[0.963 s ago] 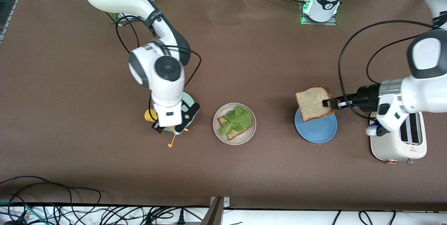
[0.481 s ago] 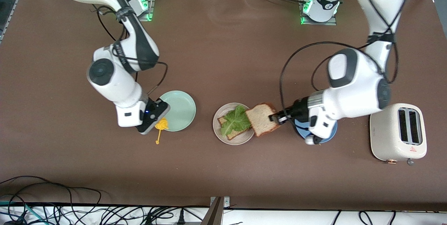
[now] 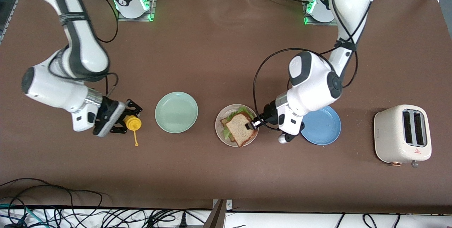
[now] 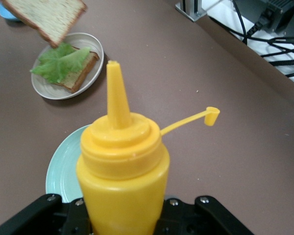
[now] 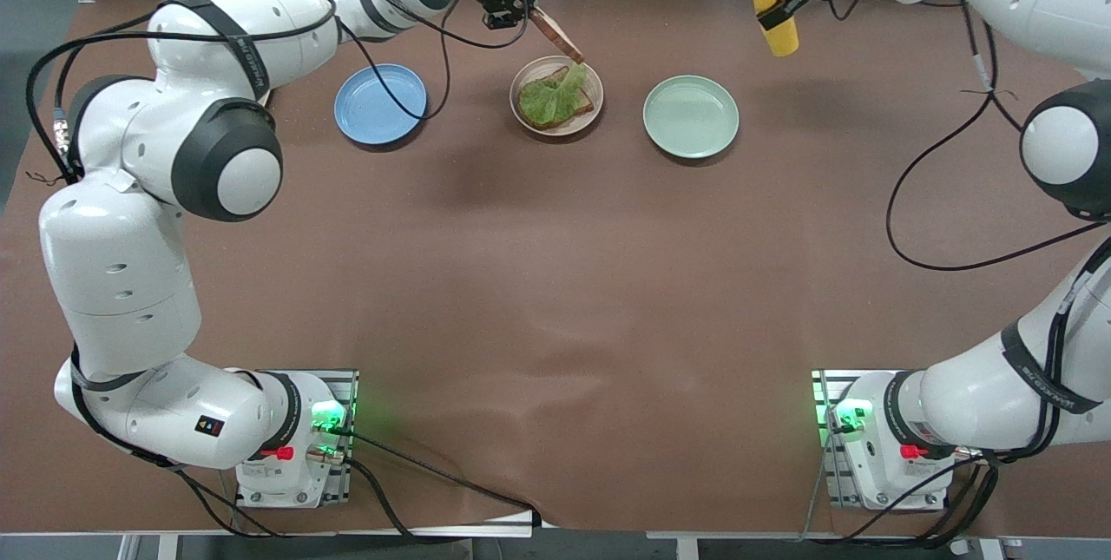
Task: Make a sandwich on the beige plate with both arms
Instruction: 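Place the bread on the lettuce while the right gripper returns the mustard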
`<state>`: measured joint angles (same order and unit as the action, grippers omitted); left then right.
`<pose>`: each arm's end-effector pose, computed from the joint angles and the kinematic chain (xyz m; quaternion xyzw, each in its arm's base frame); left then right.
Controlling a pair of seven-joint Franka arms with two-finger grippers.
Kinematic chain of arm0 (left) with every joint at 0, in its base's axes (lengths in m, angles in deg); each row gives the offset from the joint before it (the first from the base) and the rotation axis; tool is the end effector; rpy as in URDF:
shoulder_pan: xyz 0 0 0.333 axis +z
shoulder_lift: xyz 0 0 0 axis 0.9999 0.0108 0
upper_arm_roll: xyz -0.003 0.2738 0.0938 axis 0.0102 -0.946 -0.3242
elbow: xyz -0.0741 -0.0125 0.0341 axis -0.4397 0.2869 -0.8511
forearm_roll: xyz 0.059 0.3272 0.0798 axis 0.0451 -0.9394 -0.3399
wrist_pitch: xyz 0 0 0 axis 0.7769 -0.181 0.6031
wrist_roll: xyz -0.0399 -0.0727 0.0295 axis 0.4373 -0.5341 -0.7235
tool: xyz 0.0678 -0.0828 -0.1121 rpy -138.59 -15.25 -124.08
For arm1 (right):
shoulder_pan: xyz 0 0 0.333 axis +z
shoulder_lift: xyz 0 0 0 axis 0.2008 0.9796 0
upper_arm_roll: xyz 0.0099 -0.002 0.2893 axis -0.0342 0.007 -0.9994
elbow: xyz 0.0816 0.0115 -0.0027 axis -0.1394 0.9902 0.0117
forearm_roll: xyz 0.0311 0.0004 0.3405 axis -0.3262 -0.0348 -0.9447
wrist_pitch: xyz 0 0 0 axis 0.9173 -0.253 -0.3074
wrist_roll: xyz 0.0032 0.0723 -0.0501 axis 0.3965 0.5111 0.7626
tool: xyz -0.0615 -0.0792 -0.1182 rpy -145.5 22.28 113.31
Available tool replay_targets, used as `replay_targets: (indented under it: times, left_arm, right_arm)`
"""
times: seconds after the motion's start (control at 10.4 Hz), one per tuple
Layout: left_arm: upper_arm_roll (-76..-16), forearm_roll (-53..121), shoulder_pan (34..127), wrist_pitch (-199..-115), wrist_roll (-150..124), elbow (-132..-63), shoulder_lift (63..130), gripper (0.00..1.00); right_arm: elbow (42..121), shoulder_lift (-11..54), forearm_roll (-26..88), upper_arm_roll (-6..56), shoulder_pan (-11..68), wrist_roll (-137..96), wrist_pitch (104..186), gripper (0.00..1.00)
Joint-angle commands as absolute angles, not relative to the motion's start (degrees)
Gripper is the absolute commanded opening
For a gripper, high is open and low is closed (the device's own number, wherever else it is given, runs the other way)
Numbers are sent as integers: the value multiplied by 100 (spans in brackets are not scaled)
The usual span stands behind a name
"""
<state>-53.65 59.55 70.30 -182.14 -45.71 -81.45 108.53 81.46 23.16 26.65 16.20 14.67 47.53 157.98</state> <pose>0.6212 -0.3415 0.3101 0.8985 0.2987 -0.0100 0.3215 0.6192 0.1121 0.3108 -0.8488 -0.4378 -0.1900 0.2273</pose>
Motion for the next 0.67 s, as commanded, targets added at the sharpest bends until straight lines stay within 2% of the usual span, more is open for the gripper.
replay_targets:
  times: [0.0,0.29,0.58]
  left_arm:
    - [-5444,6237,6803,-18639,-4529,-8311,10897,0]
    - [-5444,6211,6750,-18639,-4432,-8549,10870,0]
    - [-5444,6176,6697,-18639,-4406,-8628,10914,0]
  right_arm:
    - [8390,2269,1634,1539,1011,6234,15325,0]
    - [8706,2471,458,1539,684,8037,15007,0]
    - [8997,2989,-766,1713,473,9830,14385,0]
